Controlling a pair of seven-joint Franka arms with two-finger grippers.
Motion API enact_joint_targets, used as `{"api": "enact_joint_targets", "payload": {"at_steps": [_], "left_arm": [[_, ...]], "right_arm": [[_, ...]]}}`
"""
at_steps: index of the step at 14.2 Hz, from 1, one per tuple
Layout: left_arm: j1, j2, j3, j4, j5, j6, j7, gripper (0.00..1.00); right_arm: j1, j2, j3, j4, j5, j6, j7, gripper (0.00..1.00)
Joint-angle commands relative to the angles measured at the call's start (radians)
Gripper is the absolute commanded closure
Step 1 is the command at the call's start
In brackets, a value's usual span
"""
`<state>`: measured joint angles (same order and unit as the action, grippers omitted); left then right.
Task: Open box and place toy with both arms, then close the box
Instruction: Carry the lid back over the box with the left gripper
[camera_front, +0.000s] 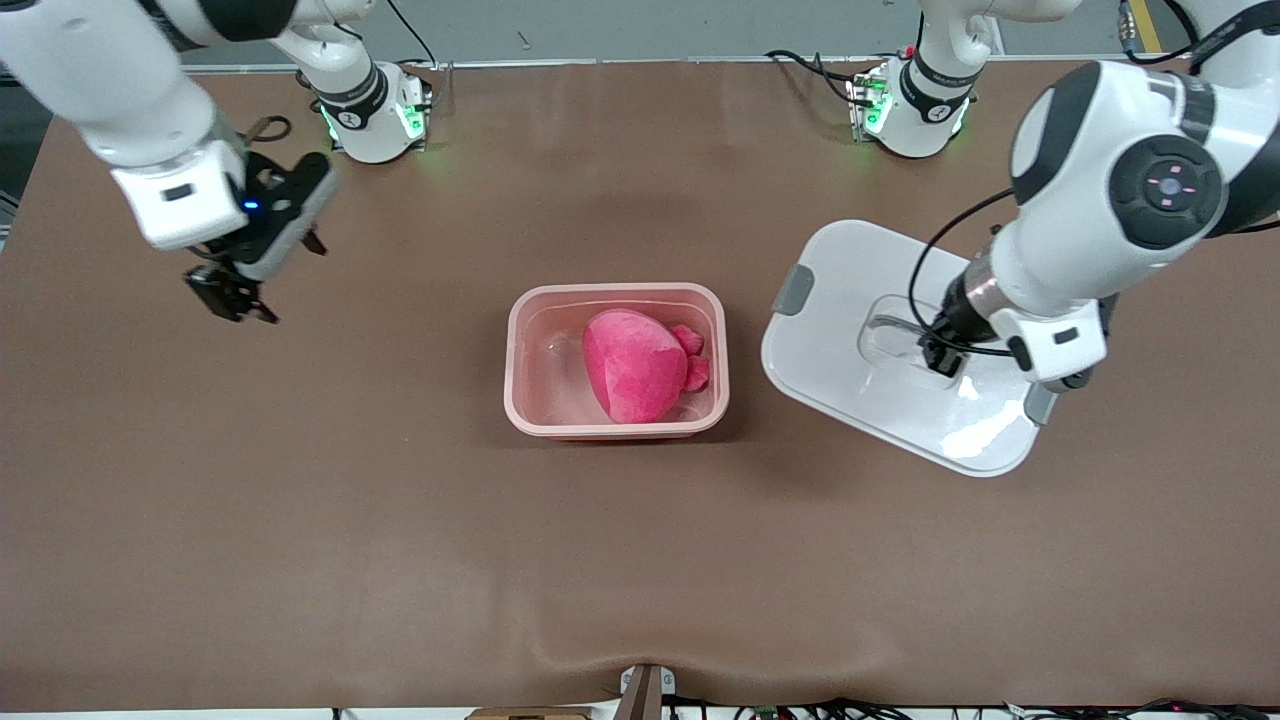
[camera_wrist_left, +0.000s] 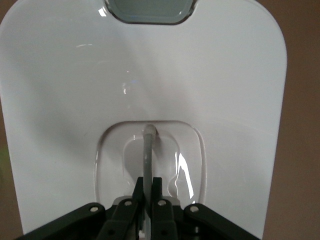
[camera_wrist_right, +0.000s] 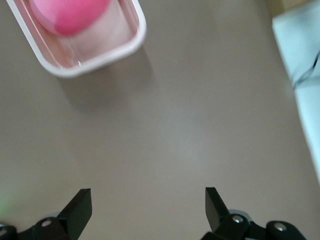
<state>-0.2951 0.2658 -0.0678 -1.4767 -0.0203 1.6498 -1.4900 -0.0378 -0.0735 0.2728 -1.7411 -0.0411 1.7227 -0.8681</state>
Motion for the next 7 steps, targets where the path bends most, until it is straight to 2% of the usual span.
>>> {"api": "enact_joint_targets", "payload": {"at_steps": [1,4,7], "left_arm": [[-0.057,0.007,0.003,0.012,-0.015,0.021,-0.114,1.0],[-0.122,0.018,0.005,0.012,-0.017,0.079,-0.275,1.0],[-0.194,0.05,0.005,0.025,-0.01,0.14,-0.433,1.0]], "right_arm": [[-0.014,-0.022,-0.081,-0.003,0.009,-0.049,0.093,0.0],[-0.01,-0.014,-0.174,0.021,0.018,-0.092,0.181,0.0],[-0.008,-0.002,-0.239,0.058,0.094,-0.123,0.379,0.0]]}}
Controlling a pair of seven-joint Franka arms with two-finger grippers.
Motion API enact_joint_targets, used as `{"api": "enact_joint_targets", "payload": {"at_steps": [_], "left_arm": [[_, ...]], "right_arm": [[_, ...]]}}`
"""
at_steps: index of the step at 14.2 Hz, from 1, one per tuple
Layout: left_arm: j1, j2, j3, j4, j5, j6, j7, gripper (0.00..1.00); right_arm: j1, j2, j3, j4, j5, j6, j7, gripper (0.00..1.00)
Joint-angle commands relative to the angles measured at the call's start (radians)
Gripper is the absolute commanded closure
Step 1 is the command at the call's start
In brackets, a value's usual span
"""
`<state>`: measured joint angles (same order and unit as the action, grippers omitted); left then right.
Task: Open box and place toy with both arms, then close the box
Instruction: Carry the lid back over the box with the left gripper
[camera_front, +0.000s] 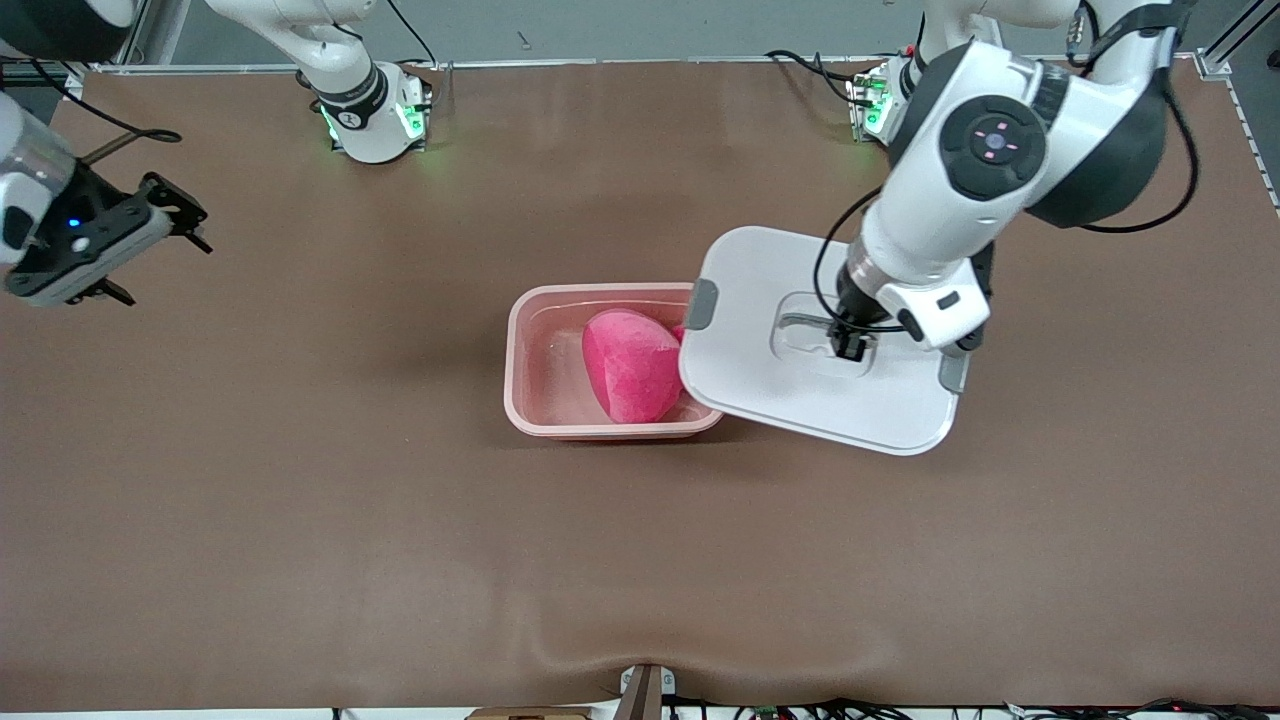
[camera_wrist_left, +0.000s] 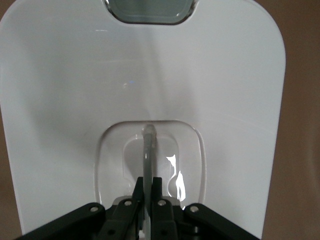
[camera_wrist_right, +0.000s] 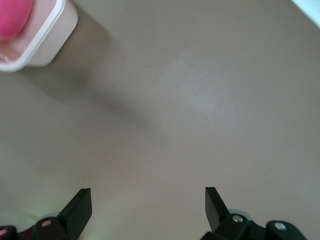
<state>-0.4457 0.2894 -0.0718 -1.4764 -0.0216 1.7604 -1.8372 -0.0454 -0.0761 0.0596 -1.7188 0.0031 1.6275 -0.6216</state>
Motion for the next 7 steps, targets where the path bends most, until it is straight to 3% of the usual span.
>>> {"api": "enact_joint_targets", "payload": {"at_steps": [1,7], "left_arm": [[-0.065,0.045,0.01,0.033,-0.005,0.046,-0.135,1.0],[-0.198,0.129,0.016,0.051,0.041,0.204,-0.423,1.0]], "right_arm": [[-0.001,0.002,-0.027,0.045,0.051,-0.028,0.202,0.0],[-0.004,0.079,-0.072,0.132,0.049,-0.104,0.433,0.0]]}}
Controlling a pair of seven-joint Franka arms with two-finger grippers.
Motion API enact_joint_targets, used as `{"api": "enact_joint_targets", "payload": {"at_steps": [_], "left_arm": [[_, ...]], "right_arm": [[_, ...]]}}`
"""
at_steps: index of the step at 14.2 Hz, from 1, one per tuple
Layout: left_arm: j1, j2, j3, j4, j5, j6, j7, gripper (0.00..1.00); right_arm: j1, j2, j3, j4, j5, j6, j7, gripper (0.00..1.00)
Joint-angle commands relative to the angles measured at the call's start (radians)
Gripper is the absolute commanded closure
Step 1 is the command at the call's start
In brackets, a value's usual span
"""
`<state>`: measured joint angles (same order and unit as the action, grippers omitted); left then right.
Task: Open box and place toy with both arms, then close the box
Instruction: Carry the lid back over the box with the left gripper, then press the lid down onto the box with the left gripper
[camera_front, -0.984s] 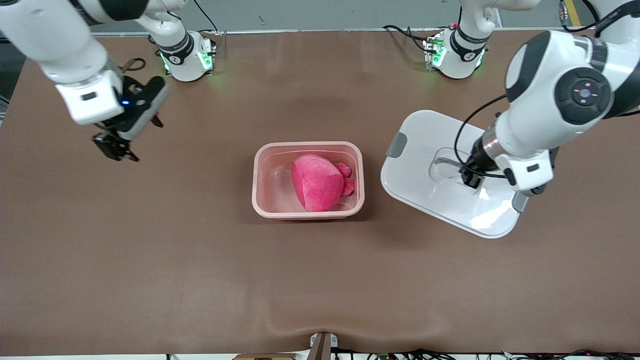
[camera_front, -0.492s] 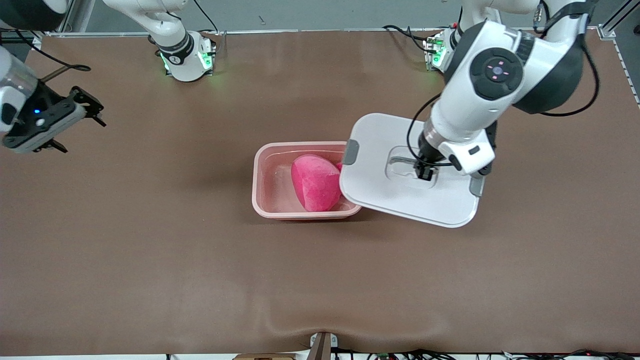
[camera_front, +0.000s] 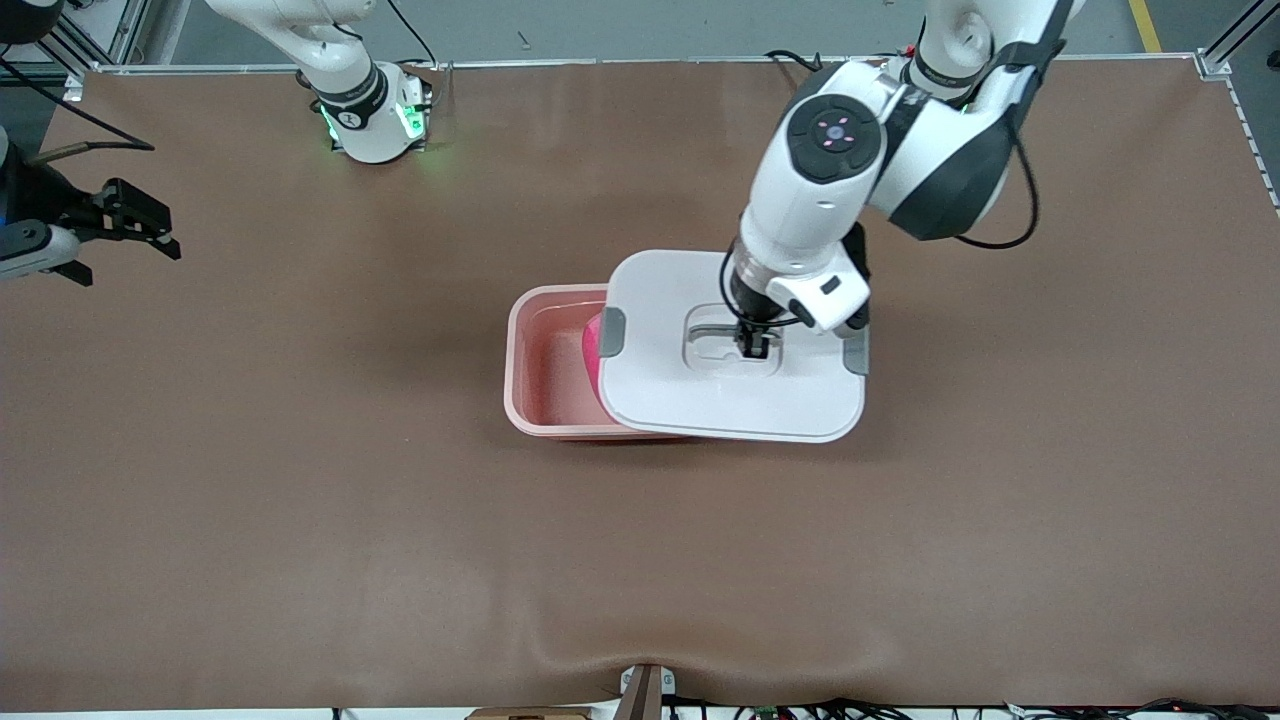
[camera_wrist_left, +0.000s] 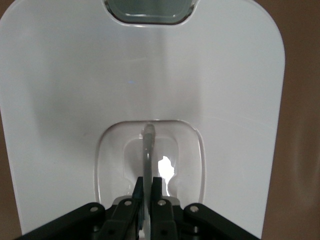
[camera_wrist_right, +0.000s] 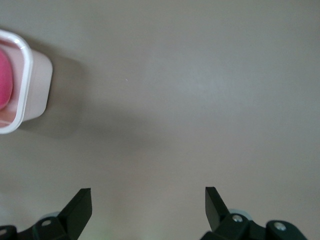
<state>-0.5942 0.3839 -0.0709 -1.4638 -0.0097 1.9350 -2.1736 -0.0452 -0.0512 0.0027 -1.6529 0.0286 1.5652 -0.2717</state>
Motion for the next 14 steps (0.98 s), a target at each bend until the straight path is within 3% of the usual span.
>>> {"api": "enact_joint_targets", "payload": {"at_steps": [1,7,14], "left_arm": [[-0.07,0.05,0.016,0.04,0.045,0.051,-0.128,1.0],[-0.143,0.165,0.022,0.125,0.069,0.12,-0.32,1.0],[-0.216,0.222,0.039,0.126,0.151,0.185,-0.477,1.0]], "right_arm": [[-0.004,0.056,-0.015,0.07,0.024,-0.044,0.113,0.0],[-0.001,0.056,-0.013,0.097,0.028,-0.06,0.229,0.0],[-0.002,0.054,-0.013,0.097,0.02,-0.06,0.223,0.0]]}}
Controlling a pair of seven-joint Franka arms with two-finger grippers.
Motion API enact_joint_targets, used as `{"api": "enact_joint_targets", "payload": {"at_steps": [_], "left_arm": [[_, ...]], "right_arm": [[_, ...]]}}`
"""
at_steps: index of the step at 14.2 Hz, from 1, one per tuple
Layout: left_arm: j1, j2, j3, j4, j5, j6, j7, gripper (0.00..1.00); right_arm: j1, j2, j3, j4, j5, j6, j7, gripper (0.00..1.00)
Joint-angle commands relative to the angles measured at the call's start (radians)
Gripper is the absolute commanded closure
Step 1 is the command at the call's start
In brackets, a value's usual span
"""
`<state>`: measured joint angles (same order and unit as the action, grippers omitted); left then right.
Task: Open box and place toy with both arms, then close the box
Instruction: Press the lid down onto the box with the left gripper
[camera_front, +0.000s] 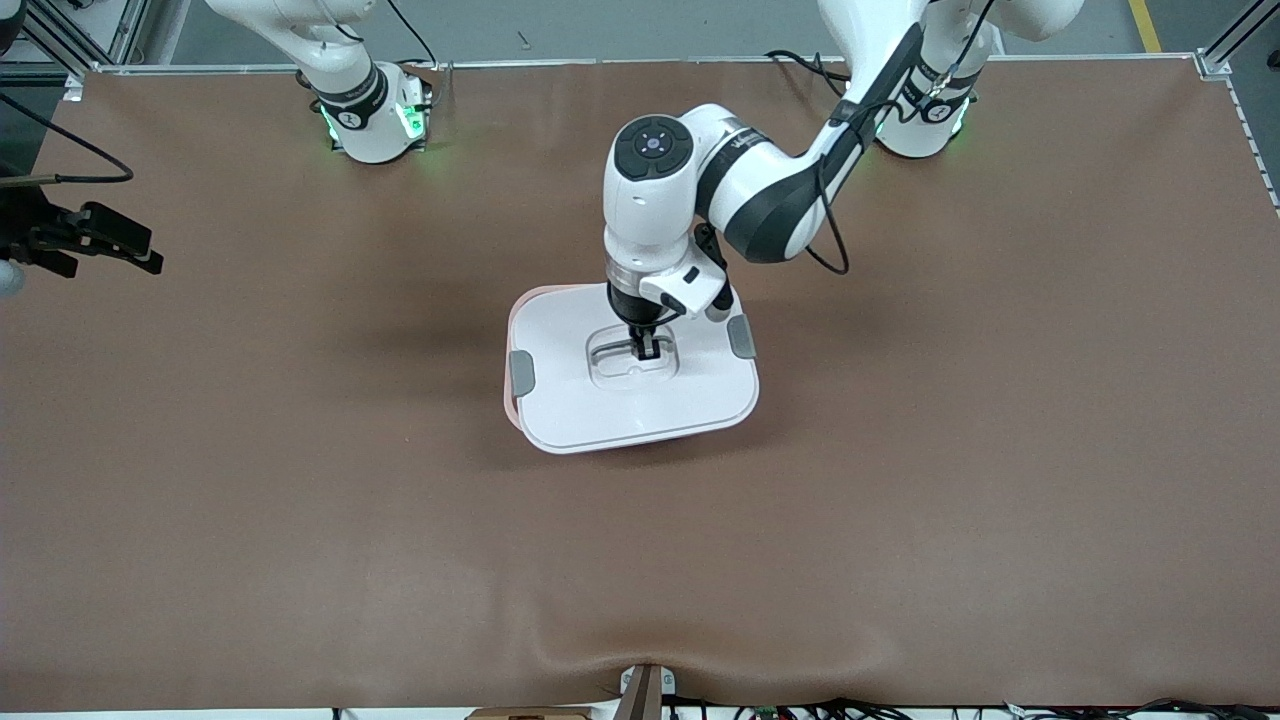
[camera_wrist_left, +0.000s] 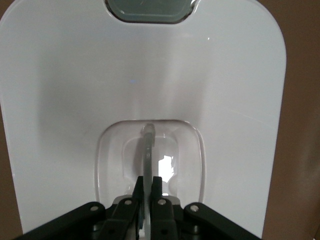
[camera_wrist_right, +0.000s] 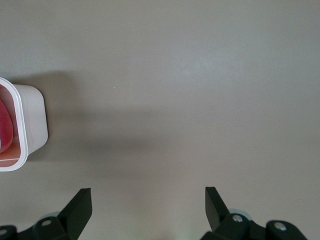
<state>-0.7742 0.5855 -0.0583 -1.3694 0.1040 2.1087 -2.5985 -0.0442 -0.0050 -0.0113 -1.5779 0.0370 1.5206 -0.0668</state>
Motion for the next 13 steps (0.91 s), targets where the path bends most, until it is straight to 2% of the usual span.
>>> {"api": "enact_joint_targets", "payload": {"at_steps": [1,13], "left_arm": [[-0.043,0.027,0.028,0.033,0.048,0.016,-0.069,1.0],[-0.077,0.085,0.046,0.064,0.052,0.053,-0.129,1.0]], "right_arm": [[-0.002,0.008,0.002,0.022,0.007,-0.016,0.018,0.0],[0.001,-0.001,0.004,0.026,0.011,-0.005,0.019,0.0]]}}
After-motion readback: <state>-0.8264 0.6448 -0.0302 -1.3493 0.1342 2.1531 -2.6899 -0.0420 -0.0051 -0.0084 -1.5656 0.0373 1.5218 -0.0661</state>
